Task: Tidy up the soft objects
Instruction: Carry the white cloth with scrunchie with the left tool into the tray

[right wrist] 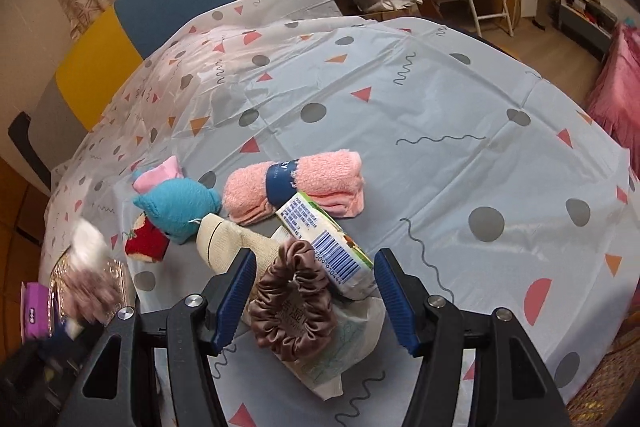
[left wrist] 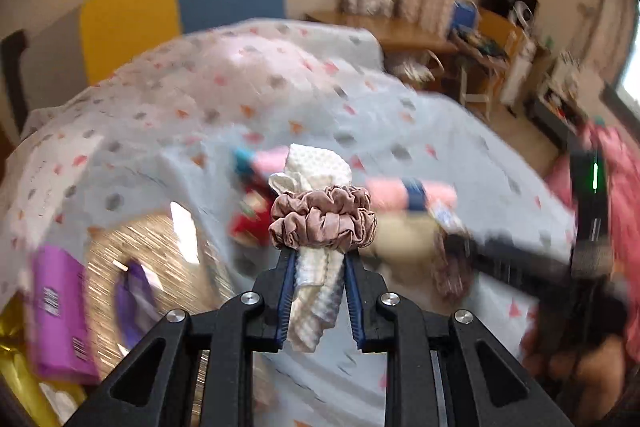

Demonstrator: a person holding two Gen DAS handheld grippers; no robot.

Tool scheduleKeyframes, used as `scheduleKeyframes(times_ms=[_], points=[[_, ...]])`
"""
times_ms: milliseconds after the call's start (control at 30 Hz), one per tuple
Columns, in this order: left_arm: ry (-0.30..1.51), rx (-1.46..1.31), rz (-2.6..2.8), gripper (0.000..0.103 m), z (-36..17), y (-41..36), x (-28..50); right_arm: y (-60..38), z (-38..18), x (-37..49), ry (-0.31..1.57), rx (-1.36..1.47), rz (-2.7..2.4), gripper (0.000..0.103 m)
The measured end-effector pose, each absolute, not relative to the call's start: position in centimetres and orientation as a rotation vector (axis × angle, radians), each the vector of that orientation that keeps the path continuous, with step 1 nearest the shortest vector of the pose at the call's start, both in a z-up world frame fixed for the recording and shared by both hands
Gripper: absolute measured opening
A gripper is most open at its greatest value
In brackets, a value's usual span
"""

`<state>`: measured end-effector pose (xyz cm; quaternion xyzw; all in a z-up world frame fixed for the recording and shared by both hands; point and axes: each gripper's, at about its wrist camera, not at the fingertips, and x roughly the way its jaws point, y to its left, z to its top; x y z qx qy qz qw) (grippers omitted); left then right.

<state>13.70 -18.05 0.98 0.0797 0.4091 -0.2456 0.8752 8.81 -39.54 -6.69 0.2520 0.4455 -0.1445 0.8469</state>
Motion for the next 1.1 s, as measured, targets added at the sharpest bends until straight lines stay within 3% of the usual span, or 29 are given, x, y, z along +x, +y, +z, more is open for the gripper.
scheduleKeyframes(times_ms=[100,467,533,767,1100], points=[[0.815,0.097,-0.457,0.024,3.8,-15.1,16.0,-38.3,-6.6,9.6,0.963,0.463,-0.290,0.069],[0.740,-0.111,-0.189,0.024,8.0,0.9,20.5,-37.4,-8.5,10.6,1.070,0.348,-0.360,0.070],[0.740,-0.146,-0.135,0.024,7.5,4.5,20.1,-37.6,-8.4,10.5,1.066,0.355,-0.361,0.065],[0.788,-0.232,0.054,0.024,2.0,14.7,17.0,-38.6,-8.1,9.8,1.022,0.481,-0.308,0.065],[0.862,-0.341,0.186,0.024,-4.8,21.3,12.4,-38.1,-5.7,7.8,0.922,0.516,-0.309,0.065]])
